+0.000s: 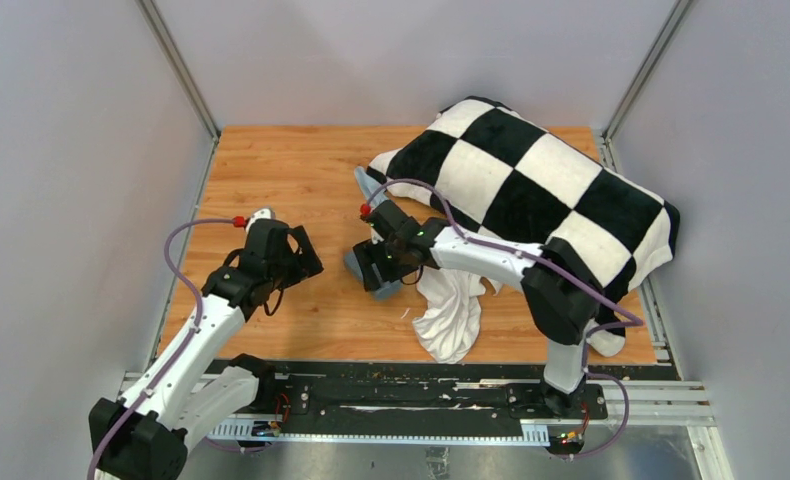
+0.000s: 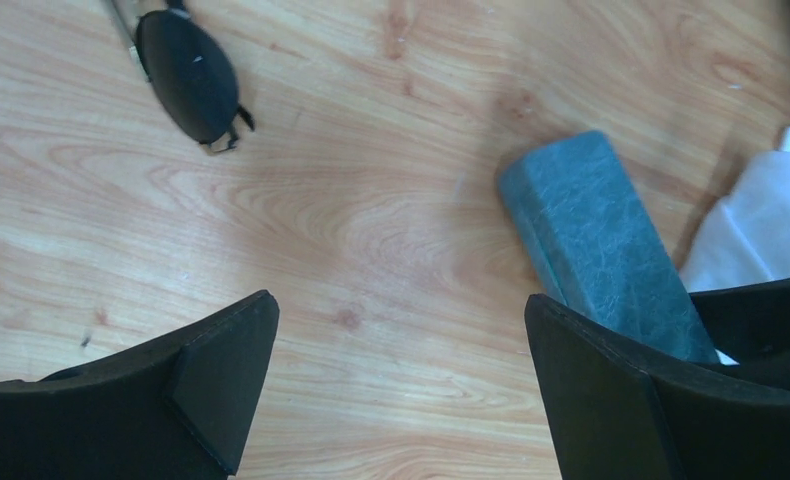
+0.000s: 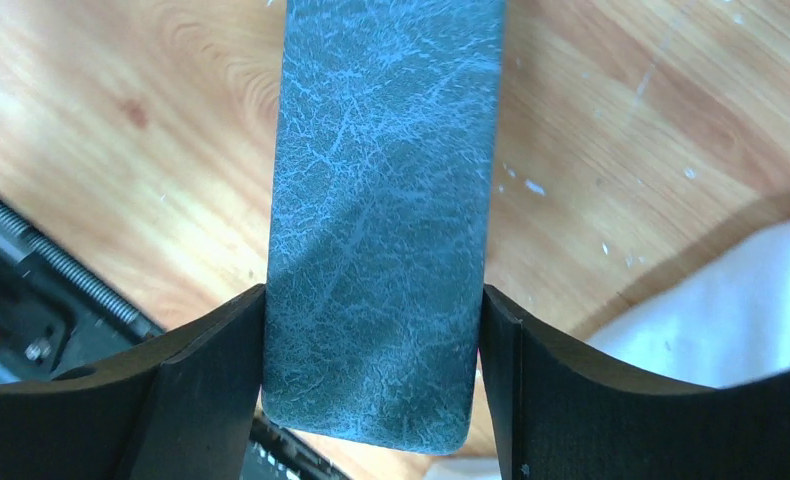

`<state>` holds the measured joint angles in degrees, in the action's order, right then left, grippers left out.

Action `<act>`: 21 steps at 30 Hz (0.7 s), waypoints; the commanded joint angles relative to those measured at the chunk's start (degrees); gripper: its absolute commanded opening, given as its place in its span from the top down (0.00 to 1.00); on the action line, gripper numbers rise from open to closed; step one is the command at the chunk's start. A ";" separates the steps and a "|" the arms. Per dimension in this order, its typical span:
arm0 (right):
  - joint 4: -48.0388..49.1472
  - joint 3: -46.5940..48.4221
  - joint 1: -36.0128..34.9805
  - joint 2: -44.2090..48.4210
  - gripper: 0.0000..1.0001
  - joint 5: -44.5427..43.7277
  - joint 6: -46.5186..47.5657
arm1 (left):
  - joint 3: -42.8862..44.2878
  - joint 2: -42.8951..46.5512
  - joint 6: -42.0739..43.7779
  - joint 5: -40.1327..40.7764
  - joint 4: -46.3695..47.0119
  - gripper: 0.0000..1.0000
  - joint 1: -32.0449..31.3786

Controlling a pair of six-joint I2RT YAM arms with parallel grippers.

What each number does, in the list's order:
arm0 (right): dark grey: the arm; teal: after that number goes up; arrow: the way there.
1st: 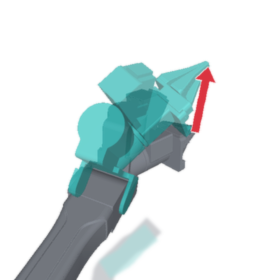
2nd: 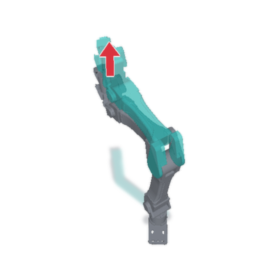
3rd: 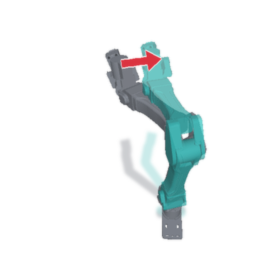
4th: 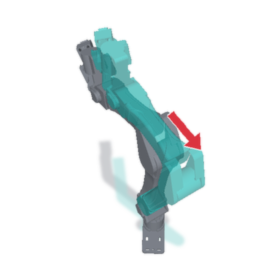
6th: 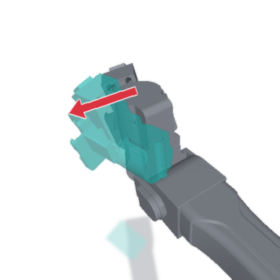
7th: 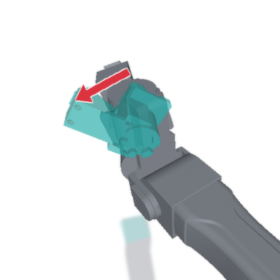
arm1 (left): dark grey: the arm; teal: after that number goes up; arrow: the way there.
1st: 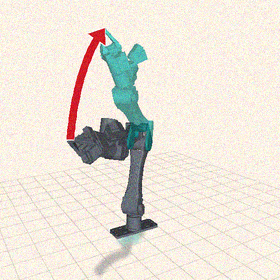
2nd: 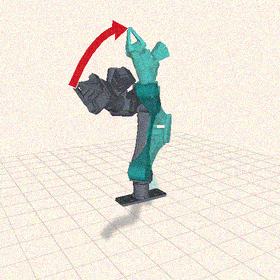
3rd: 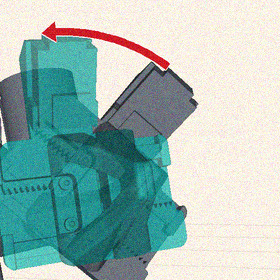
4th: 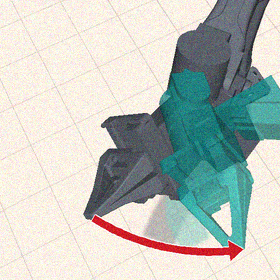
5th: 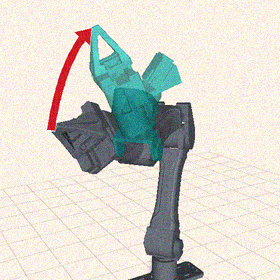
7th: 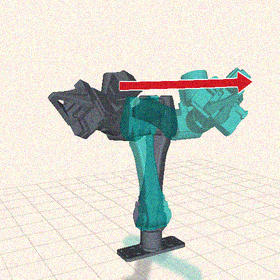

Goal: Organize the sunglasses
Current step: Pick up the sunglasses case from the center of the board.

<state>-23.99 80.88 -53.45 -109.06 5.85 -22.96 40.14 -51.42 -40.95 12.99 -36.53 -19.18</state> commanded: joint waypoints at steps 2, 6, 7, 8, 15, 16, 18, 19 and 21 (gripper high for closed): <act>5.27 -7.81 4.26 11.15 0.59 11.69 2.29 | 0.73 0.23 6.51 -10.16 3.86 0.04 1.16; 9.50 -14.11 8.57 17.35 0.64 19.23 0.60 | 0.14 -0.02 7.61 -14.48 6.74 0.02 1.16; 10.26 -15.18 9.63 17.85 0.65 20.75 -0.02 | 0.24 0.15 7.66 -15.28 7.18 0.02 1.16; 11.05 -16.17 10.43 18.20 0.65 22.36 -0.88 | 0.47 0.01 7.64 -15.91 7.43 0.01 1.16; 22.99 -20.42 12.65 14.22 0.65 29.86 -12.49 | 0.72 -1.47 6.45 -21.18 9.49 0.00 1.25; 26.66 -20.90 12.90 13.40 0.66 30.82 -15.18 | 0.60 -1.18 6.83 -24.20 10.29 0.00 1.25; 31.47 -21.64 13.35 12.09 0.72 32.58 -19.13 | 0.25 -0.36 6.12 -26.97 10.67 0.00 1.25; 32.64 -21.65 13.57 11.63 0.73 33.13 -20.15 | 0.18 0.17 5.95 -26.96 10.23 0.00 1.25; 33.12 -21.29 13.91 11.50 0.74 33.35 -20.69 | 0.43 1.17 6.45 -26.85 9.32 0.00 1.25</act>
<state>0.05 59.59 -41.04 -97.43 34.22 -36.88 40.16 -52.21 -35.09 -9.30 -27.83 -18.39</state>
